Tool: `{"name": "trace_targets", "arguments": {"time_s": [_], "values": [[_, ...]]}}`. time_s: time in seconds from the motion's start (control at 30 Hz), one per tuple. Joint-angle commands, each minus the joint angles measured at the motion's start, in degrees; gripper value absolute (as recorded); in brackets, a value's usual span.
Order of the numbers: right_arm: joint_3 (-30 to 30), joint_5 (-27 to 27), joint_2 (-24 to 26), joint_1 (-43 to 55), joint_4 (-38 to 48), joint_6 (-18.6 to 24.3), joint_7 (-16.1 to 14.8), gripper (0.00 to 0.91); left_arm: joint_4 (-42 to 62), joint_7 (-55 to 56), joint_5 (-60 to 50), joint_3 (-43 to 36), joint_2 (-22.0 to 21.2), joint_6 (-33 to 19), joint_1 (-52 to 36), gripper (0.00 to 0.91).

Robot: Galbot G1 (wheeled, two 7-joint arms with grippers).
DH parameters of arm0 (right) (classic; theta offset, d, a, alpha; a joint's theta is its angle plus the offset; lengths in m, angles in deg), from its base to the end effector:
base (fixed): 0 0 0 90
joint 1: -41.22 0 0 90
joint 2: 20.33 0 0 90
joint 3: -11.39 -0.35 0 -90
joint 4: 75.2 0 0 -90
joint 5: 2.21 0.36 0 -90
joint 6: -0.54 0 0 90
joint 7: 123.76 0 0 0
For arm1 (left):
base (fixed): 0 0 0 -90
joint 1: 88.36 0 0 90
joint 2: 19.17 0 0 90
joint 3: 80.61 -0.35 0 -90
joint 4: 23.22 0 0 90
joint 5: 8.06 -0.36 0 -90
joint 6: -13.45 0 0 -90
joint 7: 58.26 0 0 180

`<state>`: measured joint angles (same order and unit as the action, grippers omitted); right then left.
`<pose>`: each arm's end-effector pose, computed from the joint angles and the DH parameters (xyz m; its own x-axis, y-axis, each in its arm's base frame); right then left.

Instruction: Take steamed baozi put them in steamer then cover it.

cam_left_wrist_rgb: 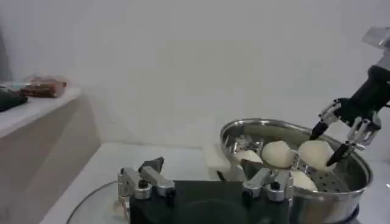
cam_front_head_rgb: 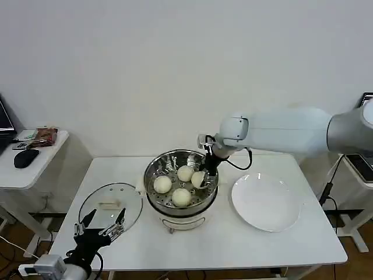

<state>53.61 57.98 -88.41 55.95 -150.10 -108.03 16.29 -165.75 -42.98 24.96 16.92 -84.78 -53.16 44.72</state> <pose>0.5505 0.0731 -0.0968 -0.1207 -0.3154 0.9413 -0.9876 -0.0579 -0.1461 0.1267 0.0527 -0.1824 -0.9541 0.0540 0.2944 0.0266 0.9950 -0.0963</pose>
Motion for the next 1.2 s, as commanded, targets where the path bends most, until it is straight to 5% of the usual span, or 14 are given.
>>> {"name": "trace_targets", "arguments": {"time_s": [0.03,0.07,0.43,0.73,1.0,1.2], "values": [[-0.8,-0.08,0.19,-1.95,0.38,-0.3,1.08,0.645,0.12,-0.05,-0.06,0.04,0.0,-0.02,0.12,0.907],[-0.85,-0.16,0.19,-2.04,0.41,-0.3,1.0,0.907,0.09,-0.05,-0.07,0.04,-0.04,-0.01,0.09,0.907],[-2.82,0.5,1.09,-1.31,0.21,-0.55,1.65,0.907,0.02,-0.1,-0.03,-0.04,-0.45,-0.08,0.4,0.907],[-9.19,-0.58,11.37,-1.95,-4.6,0.71,3.25,0.907,0.09,-0.23,-0.17,-0.1,-1.37,-0.07,0.32,0.907],[-22.09,-1.73,20.97,-8.29,-8.28,2.41,6.84,0.907,0.54,-0.45,-0.25,0.38,-1.9,-0.15,0.7,0.907],[-42.01,-1.82,30.75,-21.98,-11.11,3.36,11.84,0.907,0.55,-0.63,-0.34,0.88,-2.49,-0.17,0.84,0.907]]}}
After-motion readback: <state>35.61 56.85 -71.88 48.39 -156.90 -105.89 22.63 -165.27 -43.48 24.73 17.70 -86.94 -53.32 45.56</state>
